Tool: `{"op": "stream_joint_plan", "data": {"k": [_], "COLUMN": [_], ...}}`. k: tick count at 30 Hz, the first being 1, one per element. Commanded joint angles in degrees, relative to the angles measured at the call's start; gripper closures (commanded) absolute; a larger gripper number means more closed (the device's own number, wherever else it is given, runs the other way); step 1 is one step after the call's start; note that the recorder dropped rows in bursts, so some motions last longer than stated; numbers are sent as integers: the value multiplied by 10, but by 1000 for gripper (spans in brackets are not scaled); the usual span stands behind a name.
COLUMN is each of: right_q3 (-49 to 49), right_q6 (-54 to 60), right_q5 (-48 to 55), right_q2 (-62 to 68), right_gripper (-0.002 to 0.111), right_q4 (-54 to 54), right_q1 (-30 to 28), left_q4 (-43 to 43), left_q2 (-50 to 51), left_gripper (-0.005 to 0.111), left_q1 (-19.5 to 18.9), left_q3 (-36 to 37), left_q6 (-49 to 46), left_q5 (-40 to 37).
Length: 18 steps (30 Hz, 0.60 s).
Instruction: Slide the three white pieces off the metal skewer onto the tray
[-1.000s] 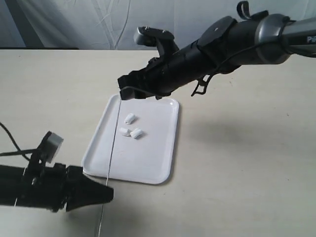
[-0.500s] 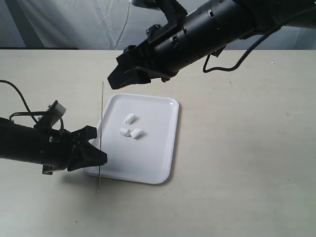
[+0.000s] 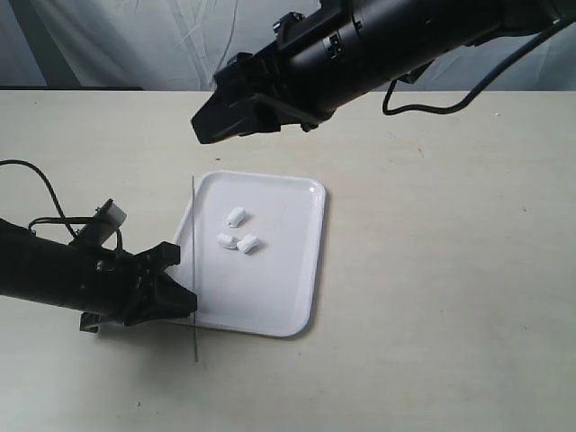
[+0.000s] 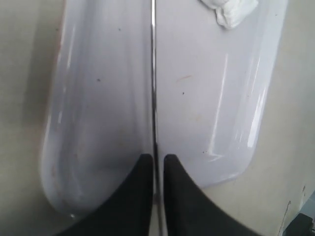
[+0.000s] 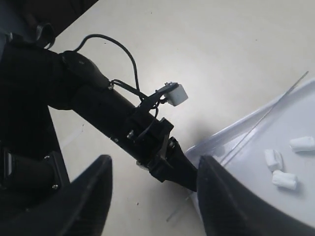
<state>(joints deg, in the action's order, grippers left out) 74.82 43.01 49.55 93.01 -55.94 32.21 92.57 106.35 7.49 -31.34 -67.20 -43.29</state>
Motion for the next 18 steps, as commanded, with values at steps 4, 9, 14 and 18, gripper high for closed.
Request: {"op": "stream_joint_plan", "data": {"k": [4,9,14,18], "right_q3": [3,3,3,3], "right_q6": [-11,-11,-26,-78], "right_q5": [17,15,12,9], "right_q2": [-10,-21,-68,-113], "right_gripper": [58,58,58,61], "right_q4": [4,6,79,163], "right_q1": [-2,-2,-2,-2], "left_q4": [-7,-13,-66,-73], "left_q2": [3,-22,-110,-203], "left_gripper": [90,93,107,107], "left_q1": [0,0,0,0], "left_q3": [-1,-1,-1,11], "left_q6": [-3,-26,-38,-37], "left_q5": [-19,-31,-6,34]}}
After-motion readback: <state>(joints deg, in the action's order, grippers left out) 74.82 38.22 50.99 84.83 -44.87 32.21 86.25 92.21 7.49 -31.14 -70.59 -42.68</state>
